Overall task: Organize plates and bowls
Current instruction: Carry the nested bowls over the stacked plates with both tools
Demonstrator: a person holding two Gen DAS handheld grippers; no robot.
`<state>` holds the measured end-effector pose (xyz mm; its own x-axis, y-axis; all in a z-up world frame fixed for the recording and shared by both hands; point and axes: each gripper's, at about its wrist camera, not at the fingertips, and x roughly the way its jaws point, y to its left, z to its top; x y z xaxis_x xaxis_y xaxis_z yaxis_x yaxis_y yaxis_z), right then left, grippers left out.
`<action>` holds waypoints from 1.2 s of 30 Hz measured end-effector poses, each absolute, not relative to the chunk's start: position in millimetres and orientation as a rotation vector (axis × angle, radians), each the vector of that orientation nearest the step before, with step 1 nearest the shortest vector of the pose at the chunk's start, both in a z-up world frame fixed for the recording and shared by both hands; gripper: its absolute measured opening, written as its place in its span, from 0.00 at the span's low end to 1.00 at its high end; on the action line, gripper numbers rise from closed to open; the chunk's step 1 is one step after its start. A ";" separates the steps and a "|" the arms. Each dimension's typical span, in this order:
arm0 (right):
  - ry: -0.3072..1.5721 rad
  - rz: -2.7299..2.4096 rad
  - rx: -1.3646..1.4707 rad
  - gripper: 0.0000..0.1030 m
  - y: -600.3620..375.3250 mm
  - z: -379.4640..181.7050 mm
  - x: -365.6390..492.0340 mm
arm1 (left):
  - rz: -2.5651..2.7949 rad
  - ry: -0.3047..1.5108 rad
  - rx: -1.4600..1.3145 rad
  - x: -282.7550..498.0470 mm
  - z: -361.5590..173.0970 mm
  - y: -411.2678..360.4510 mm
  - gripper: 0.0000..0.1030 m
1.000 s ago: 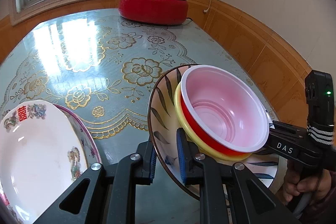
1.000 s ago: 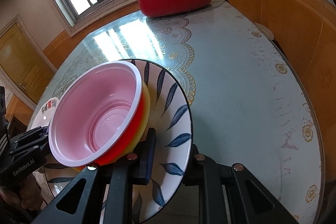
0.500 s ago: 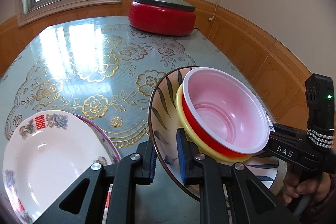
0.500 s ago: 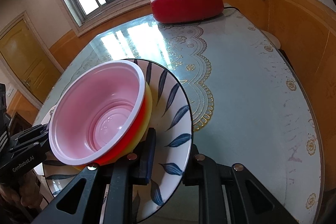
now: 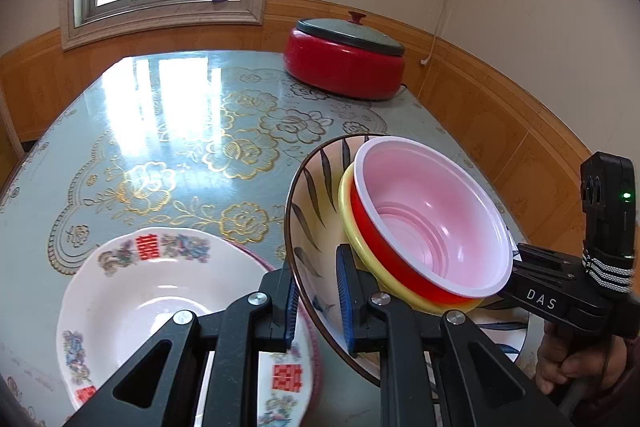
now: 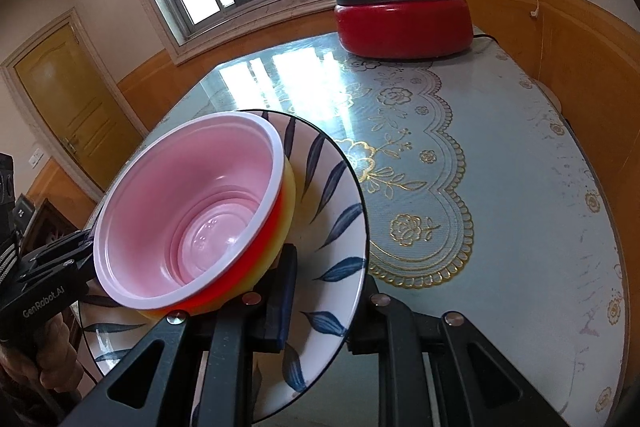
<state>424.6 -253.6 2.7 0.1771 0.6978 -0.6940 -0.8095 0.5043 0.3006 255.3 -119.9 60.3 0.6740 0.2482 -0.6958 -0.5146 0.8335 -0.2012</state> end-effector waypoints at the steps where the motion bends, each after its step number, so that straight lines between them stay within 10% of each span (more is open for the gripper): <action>1: 0.889 1.079 -0.151 0.18 -250.2 3.7 422.2 | 0.448 0.707 -0.404 251.5 61.2 -117.3 0.16; 36: 0.973 1.241 -0.297 0.17 -135.8 -26.1 305.6 | 0.598 0.725 -0.524 102.2 33.7 -31.5 0.16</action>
